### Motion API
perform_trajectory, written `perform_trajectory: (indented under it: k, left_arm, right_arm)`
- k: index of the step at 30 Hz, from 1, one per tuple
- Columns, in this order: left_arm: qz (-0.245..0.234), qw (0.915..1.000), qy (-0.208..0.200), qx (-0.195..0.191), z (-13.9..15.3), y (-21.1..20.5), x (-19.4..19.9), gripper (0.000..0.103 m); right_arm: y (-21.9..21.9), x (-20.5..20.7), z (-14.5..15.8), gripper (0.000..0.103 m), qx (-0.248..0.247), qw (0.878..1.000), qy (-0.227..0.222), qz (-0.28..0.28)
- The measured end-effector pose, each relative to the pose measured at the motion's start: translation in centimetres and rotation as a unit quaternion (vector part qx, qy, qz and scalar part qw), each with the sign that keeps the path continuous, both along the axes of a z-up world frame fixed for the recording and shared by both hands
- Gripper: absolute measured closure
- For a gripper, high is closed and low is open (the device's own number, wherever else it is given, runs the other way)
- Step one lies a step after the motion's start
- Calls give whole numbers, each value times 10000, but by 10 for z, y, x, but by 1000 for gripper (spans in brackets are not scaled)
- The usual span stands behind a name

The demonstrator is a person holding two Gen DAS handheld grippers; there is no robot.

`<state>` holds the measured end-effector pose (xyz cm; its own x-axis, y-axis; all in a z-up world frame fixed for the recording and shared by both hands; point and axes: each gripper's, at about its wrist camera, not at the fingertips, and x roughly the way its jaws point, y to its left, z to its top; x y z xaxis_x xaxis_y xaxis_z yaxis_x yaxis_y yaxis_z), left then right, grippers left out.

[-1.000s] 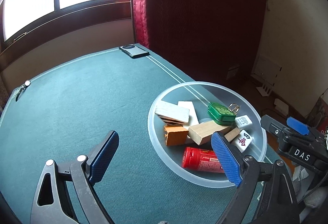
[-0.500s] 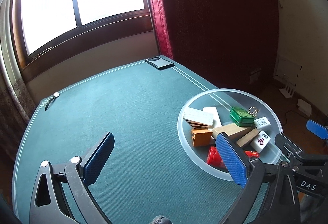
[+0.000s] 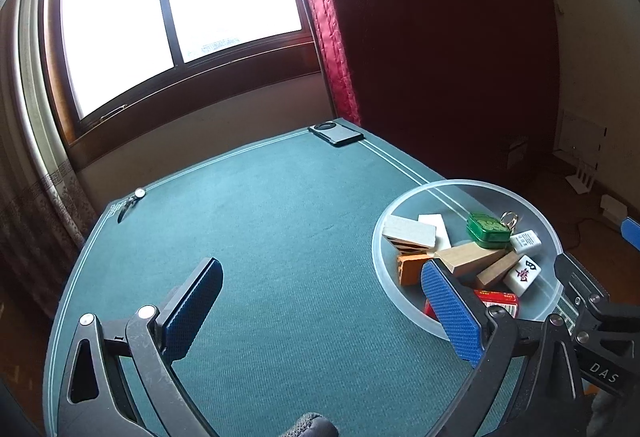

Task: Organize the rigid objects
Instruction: 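Withdraw both open grippers from the bowl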

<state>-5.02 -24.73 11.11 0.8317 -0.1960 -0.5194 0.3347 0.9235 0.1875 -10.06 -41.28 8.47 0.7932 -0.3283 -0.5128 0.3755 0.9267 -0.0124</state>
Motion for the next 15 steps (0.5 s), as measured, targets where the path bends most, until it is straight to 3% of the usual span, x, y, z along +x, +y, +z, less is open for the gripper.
perform_trajectory:
  k: [15]
  left_arm:
    - [-46, 9999, 150, -32, -2, 2, -2, 3]
  right_arm:
    - [8, 1, -3, 0, -220, 9997, 46, 90]
